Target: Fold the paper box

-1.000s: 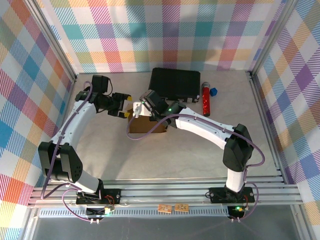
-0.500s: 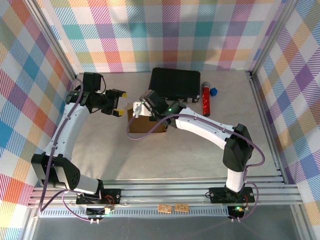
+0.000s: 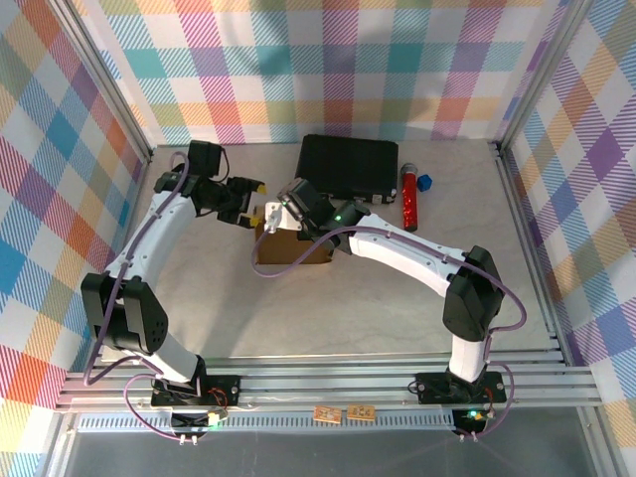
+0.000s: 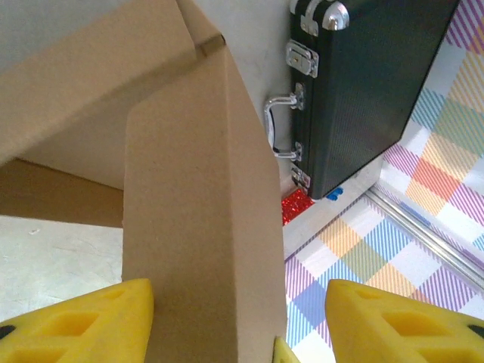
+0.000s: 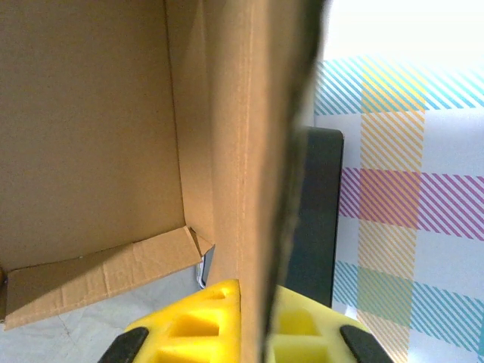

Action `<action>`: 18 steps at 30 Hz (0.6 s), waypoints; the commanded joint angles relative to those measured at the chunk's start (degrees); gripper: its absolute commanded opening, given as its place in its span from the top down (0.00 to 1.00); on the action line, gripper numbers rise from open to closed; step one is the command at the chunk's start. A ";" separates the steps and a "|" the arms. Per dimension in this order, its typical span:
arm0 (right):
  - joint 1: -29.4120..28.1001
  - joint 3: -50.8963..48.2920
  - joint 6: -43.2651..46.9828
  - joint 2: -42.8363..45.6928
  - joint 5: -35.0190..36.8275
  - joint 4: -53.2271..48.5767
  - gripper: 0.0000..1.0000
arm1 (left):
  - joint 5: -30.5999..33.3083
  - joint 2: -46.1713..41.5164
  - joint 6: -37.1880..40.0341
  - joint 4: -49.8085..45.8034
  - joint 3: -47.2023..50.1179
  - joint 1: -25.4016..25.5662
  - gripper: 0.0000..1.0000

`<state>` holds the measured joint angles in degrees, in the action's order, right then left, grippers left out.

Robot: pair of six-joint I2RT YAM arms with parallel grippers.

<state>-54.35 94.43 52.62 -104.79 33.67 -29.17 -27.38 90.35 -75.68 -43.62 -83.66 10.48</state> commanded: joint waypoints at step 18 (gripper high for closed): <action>-0.69 1.25 -0.51 -0.61 -0.51 1.70 1.00 | -2.44 2.54 -3.15 6.33 4.36 3.23 0.58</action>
<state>-54.30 94.43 52.60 -104.88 35.20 -30.17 -27.92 91.68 -78.48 -39.64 -80.84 12.69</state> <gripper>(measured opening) 0.077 0.434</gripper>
